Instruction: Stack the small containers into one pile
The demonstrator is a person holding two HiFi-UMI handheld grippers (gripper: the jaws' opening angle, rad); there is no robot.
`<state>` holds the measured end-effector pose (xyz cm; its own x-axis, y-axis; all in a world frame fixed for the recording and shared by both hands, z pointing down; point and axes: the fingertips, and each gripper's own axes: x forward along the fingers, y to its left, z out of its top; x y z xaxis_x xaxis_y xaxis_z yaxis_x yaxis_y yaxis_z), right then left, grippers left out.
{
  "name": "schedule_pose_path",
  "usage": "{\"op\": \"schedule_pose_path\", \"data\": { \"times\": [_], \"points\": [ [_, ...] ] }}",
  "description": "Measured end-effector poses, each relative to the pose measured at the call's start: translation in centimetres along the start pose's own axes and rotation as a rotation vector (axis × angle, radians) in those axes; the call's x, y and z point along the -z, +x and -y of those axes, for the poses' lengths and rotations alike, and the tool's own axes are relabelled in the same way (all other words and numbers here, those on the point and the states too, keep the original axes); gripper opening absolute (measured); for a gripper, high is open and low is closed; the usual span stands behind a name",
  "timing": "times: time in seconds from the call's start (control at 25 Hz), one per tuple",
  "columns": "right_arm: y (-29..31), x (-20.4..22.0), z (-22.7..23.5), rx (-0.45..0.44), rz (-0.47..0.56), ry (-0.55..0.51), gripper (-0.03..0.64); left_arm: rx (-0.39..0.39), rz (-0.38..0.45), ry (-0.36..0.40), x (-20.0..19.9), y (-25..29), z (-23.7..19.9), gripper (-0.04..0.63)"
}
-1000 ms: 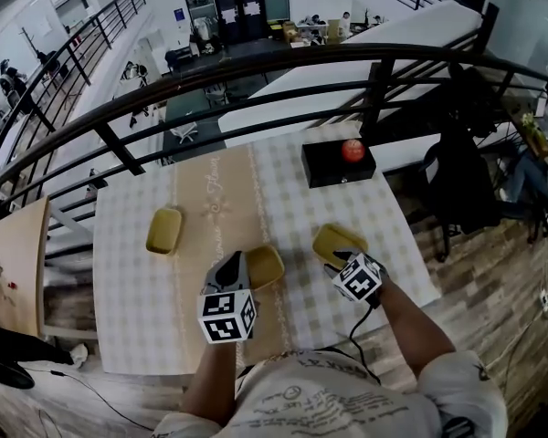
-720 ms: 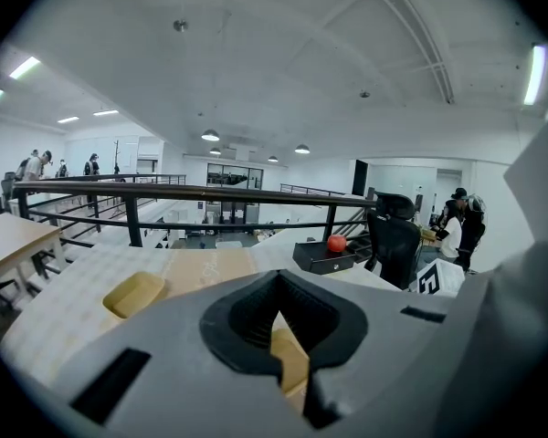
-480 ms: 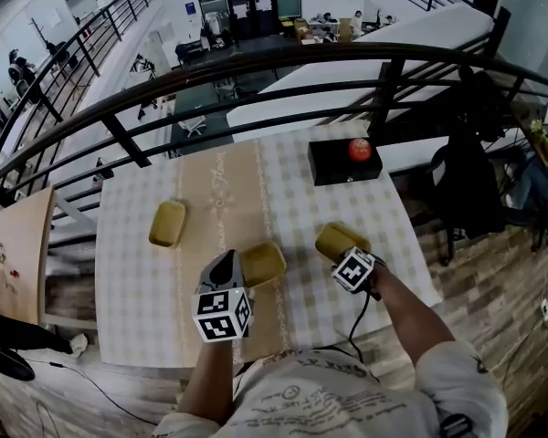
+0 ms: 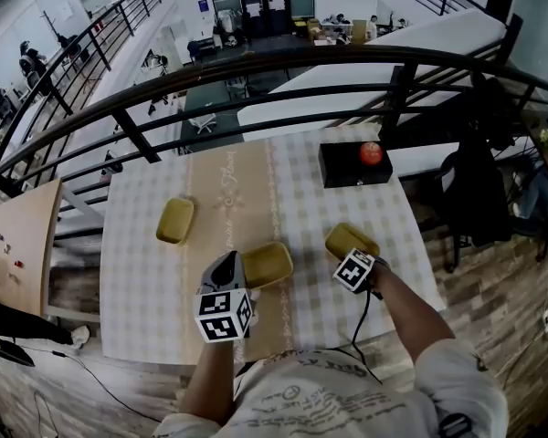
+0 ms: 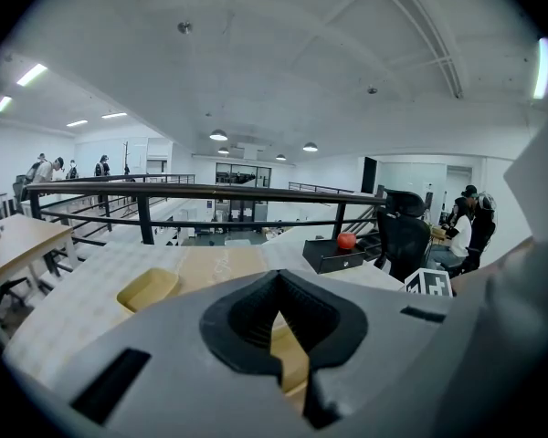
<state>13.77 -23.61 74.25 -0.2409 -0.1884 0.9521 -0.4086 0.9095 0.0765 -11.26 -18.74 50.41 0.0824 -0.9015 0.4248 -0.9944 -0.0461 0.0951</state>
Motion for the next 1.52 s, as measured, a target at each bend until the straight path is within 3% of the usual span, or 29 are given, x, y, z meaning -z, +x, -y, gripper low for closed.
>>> {"op": "schedule_pose_path", "data": {
  "times": [0.6, 1.08, 1.32, 1.52],
  "points": [
    [-2.5, -0.9, 0.8, 0.088, 0.030, -0.073, 0.008, 0.018, -0.005, 0.003, 0.3, 0.4, -0.3, 0.006],
    [-6.8, -7.0, 1.6, 0.198, 0.121, -0.186, 0.008, 0.006, 0.004, -0.019, 0.4, -0.7, -2.6, 0.006],
    [-9.2, -12.0, -0.3, 0.230, 0.183, -0.334, 0.008, -0.015, 0.013, -0.035, 0.3, -2.0, -4.3, 0.006],
    [-9.4, -15.5, -3.3, 0.186, 0.253, -0.488, 0.008, -0.046, 0.018, -0.056, 0.8, -2.9, -5.9, 0.006]
  ]
}}
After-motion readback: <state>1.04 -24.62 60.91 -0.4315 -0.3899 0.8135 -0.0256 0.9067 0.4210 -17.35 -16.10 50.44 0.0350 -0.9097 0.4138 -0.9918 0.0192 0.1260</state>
